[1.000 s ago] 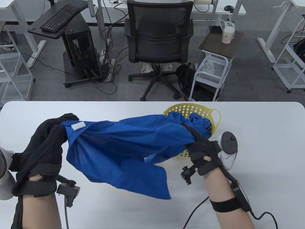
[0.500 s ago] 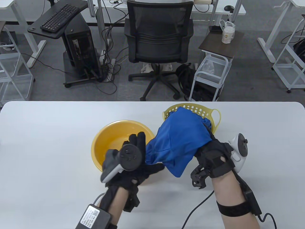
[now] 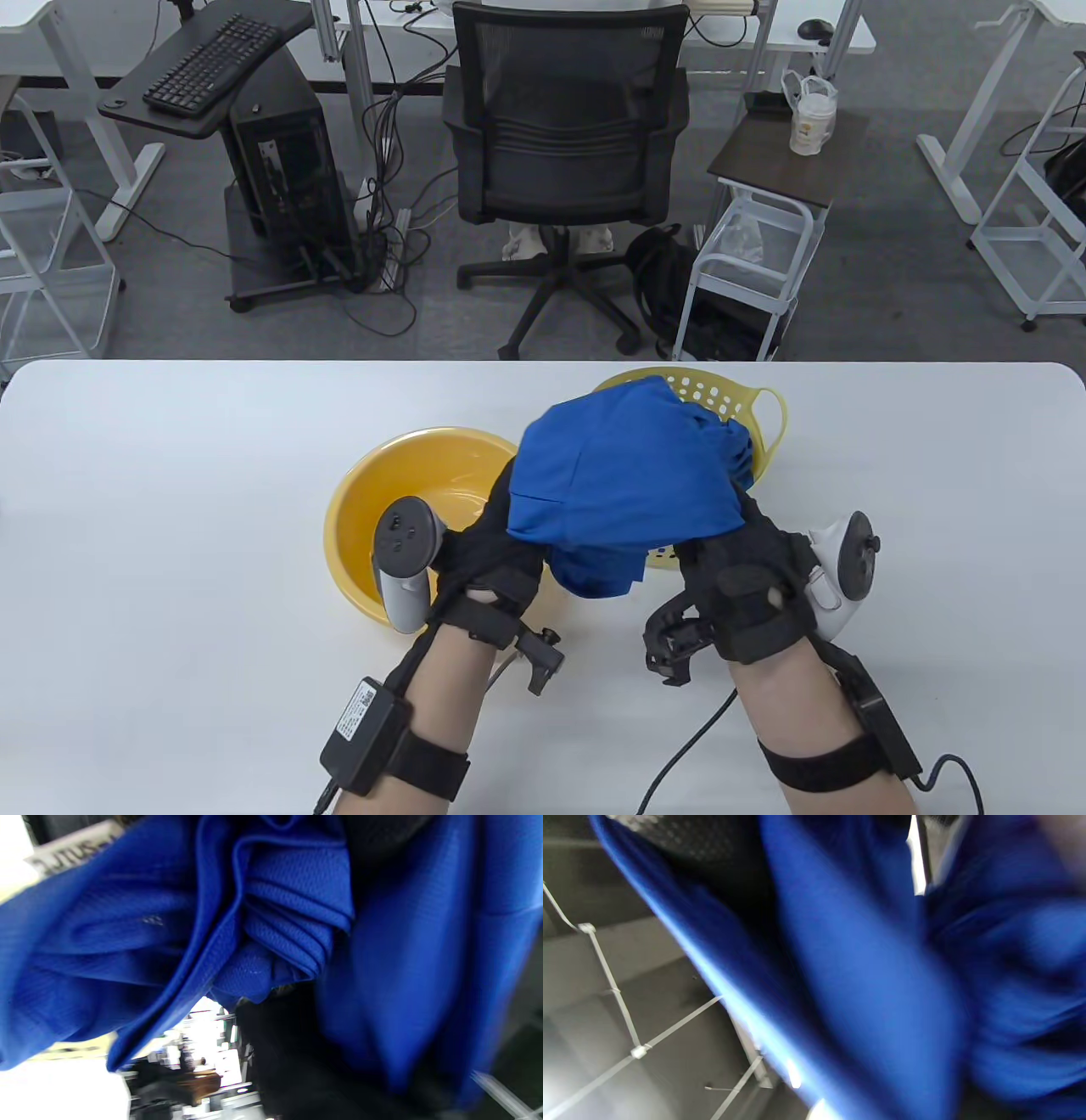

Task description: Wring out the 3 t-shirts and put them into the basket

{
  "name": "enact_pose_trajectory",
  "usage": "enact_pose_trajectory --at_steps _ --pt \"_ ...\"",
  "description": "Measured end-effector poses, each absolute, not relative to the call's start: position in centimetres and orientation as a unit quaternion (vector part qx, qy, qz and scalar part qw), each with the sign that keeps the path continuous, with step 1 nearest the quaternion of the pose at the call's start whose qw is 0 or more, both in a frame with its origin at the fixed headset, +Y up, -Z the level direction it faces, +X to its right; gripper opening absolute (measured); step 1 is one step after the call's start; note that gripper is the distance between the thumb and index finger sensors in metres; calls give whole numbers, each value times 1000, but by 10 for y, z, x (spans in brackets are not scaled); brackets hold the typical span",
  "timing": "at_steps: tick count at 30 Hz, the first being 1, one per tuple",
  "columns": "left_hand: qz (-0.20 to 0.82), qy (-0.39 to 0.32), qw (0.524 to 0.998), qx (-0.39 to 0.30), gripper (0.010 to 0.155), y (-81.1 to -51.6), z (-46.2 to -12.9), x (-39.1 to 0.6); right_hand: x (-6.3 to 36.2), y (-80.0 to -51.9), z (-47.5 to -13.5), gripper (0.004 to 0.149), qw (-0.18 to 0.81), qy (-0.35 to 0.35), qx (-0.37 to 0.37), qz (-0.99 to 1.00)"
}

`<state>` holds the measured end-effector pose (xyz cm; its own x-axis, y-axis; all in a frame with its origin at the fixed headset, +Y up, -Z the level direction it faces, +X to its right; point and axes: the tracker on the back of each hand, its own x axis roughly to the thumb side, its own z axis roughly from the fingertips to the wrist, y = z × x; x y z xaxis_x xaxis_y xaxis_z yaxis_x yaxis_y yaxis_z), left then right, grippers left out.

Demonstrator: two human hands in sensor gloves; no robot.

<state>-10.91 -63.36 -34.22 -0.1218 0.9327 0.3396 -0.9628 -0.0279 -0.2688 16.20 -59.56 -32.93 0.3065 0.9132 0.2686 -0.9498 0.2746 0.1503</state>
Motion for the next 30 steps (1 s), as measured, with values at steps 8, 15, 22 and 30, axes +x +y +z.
enact_pose_trajectory --at_steps 8,15,22,30 --pt "815 -308 490 -30 73 -634 -331 -108 103 -654 -350 112 800 220 223 512" --pt "721 -304 622 8 66 -630 -328 -118 127 -635 -354 53 848 70 212 481" --pt "568 -374 715 -165 98 -640 -335 -127 179 -606 -353 45 849 -118 221 465" --pt "785 -338 458 -244 109 -663 -339 -123 157 -589 -340 46 659 -184 411 602"
